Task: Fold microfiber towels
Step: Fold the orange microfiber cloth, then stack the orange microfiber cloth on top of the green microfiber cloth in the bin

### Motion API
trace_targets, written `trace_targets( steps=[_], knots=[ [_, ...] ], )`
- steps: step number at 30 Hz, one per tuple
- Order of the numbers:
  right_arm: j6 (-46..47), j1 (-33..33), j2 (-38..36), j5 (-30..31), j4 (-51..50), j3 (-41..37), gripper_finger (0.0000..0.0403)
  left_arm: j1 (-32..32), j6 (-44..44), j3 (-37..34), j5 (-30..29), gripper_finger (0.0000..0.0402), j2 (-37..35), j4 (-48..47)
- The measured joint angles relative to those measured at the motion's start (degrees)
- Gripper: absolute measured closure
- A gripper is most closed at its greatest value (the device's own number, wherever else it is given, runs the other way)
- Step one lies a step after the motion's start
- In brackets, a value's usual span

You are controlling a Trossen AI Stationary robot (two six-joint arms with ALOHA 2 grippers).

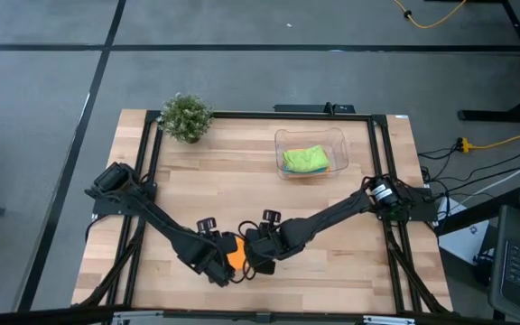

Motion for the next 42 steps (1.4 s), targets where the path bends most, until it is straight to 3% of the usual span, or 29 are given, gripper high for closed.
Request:
trace_targets(
  steps=[9, 13, 19, 27, 31, 34, 42],
  knots=[
    [0.2, 0.0, -0.2, -0.7, -2.8, 6.7, 0.0226, -3.1, -3.9, 9.1, -0.4, 0.0256, 0.0, -9.6],
    [1.4, 0.8, -0.2, -4.8, -1.7, 6.9, 0.0226, -5.6, -9.9, 12.3, -0.5, 0.0256, 0.0, -11.0],
    [-3.0, 4.1, -0.2, -6.0, 5.5, 4.4, 0.0226, -10.7, -16.8, 16.8, -1.2, 0.0256, 0.0, -10.5],
    [-17.8, 6.7, 0.0, -9.2, 17.3, 2.8, 0.0226, -17.1, -19.9, 20.7, -14.7, 0.0256, 0.0, -10.4],
    [-17.1, 6.9, 0.0, -9.0, 22.5, 2.8, 0.0223, -18.1, -20.3, 20.8, -18.7, 0.0256, 0.0, -10.4],
    [-12.3, 5.8, 0.0, -8.8, 23.6, 2.8, 0.0201, -18.1, -21.4, 20.8, -18.6, 0.0256, 0.0, -10.4],
    [-9.3, 4.4, 5.0, -11.1, 24.6, 2.9, 0.0092, -17.9, -21.1, 20.8, -18.6, 0.0256, 0.0, -10.7]
  ],
)
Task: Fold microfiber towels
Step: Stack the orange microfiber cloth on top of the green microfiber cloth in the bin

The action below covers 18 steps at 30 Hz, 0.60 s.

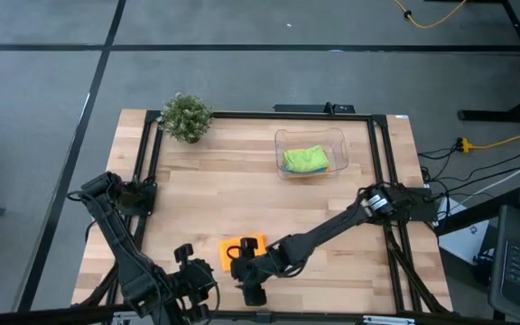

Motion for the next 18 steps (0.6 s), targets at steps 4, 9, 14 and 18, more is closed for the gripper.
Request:
trace_targets(
  steps=[4, 9, 14, 18],
  knots=[
    [-1.4, 0.0, 2.6, 1.5, -1.6, 0.0, 0.0076, 0.0, 0.2, 0.0, 0.0, 0.0256, 0.0, 0.0],
    [-4.6, 0.0, 3.1, 10.4, -4.4, 0.0, 0.0081, -0.1, 0.2, 0.0, 0.0, 0.0256, 0.0, 0.0],
    [-10.1, 0.0, 3.1, 9.5, -4.2, 0.0, 0.0081, -0.1, 0.2, 0.0, 0.1, 0.0256, 0.0, -0.7],
    [-10.1, 0.0, 3.1, 9.4, -4.4, 0.0, 0.0082, -0.1, 0.2, 0.0, 0.0, 0.0256, 0.0, -1.5]
  ],
)
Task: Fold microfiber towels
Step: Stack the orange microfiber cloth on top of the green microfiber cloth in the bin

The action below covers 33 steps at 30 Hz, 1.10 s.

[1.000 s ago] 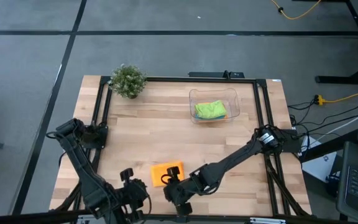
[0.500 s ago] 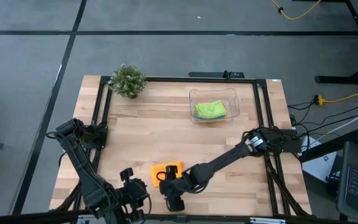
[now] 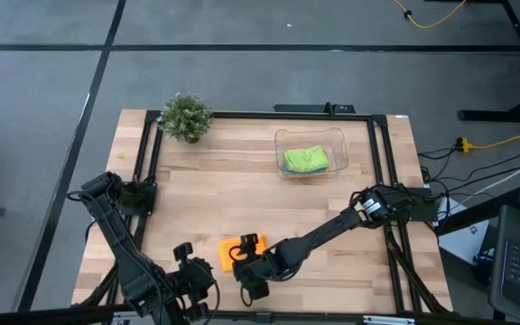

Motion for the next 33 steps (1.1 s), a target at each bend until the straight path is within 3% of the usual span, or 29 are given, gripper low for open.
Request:
trace_targets(
  steps=[13, 17, 26, 33],
  knots=[
    [-0.2, -2.8, 6.4, -2.4, -1.1, 0.5, 0.0083, 0.0, 0.0, 0.0, 0.0, 0.0257, 0.0, -0.2],
    [-0.1, -4.2, 6.7, -3.1, -1.9, 0.6, 0.0103, 0.0, 0.0, 0.0, 0.2, 0.0257, 0.0, -0.2],
    [-1.6, -6.9, 6.7, -2.8, -2.0, 0.5, 0.0217, 0.0, -0.1, 0.0, 0.2, 0.0257, 0.0, 0.0],
    [-1.5, -7.3, 6.9, 2.0, -2.0, 0.4, 0.0366, 0.0, -0.2, 0.0, 0.2, 0.0257, 0.0, 0.0]
  ],
)
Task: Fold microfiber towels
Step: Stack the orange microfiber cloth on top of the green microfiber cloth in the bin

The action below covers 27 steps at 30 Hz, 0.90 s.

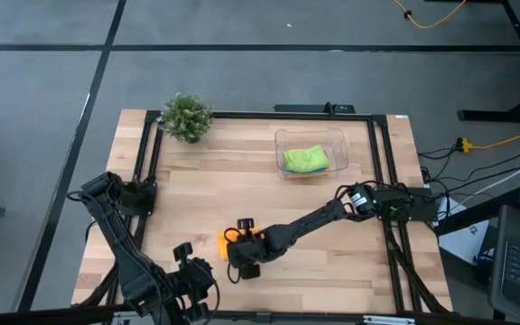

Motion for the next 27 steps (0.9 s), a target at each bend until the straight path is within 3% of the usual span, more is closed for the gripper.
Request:
trace_targets(
  steps=[6, 12, 20, 27],
  knots=[
    [5.8, -0.3, -0.4, 0.3, -3.3, 0.8, 0.0380, -0.1, 0.0, 0.0, 0.0, 0.0257, 0.0, 0.0],
    [3.9, 0.1, -4.3, -0.6, -13.1, 2.7, 0.0380, -0.1, 0.2, 0.0, 0.0, 0.0257, 0.0, -0.1],
    [4.6, 0.3, -14.4, -3.4, -28.0, 6.3, 0.0380, -0.1, 0.2, 0.0, 0.2, 0.0257, 0.0, -0.1],
    [4.7, 0.3, -26.3, -3.6, -34.6, 6.4, 0.0380, -0.1, 0.2, 0.0, 0.2, 0.0257, 0.0, -0.1]
  ],
)
